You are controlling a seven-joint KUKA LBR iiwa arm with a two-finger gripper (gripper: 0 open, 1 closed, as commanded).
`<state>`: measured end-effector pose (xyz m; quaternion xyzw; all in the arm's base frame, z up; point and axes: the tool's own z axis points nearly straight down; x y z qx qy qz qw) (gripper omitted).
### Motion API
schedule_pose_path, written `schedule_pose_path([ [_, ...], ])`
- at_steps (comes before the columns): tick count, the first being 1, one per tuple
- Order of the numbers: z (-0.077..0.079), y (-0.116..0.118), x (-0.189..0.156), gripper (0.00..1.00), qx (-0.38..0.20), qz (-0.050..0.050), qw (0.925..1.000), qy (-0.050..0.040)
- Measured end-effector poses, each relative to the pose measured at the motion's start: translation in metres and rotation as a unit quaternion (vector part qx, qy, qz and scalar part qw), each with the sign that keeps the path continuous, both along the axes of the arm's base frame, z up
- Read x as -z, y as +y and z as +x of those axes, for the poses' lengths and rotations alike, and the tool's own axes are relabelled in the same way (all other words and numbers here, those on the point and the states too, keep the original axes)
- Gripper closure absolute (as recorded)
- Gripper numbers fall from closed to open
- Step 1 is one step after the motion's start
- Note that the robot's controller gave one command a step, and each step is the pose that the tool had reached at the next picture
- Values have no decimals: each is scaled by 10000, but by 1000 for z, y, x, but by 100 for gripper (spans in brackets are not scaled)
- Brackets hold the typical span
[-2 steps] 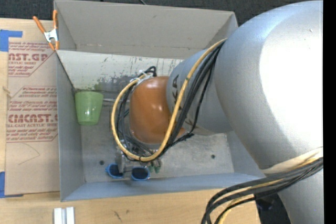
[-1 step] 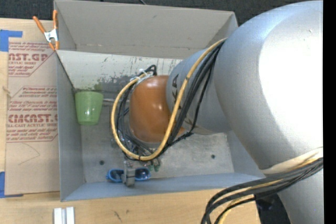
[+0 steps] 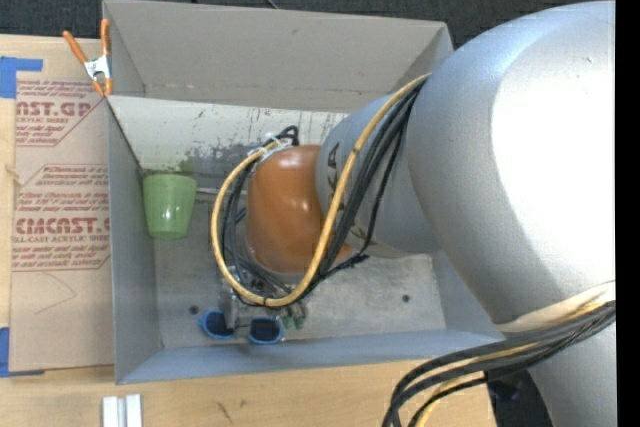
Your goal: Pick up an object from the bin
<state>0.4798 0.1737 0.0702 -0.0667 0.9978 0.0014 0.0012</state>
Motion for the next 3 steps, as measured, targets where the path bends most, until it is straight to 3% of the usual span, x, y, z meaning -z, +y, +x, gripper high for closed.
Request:
schedule_pose_path([
  [1, 2, 0, 0, 0, 8, 12, 10000, -47],
  [2, 0, 0, 0, 100, 0, 1, 10000, 0],
  [3, 26, -10, -148, 100, -111, -1, 9999, -40],
])
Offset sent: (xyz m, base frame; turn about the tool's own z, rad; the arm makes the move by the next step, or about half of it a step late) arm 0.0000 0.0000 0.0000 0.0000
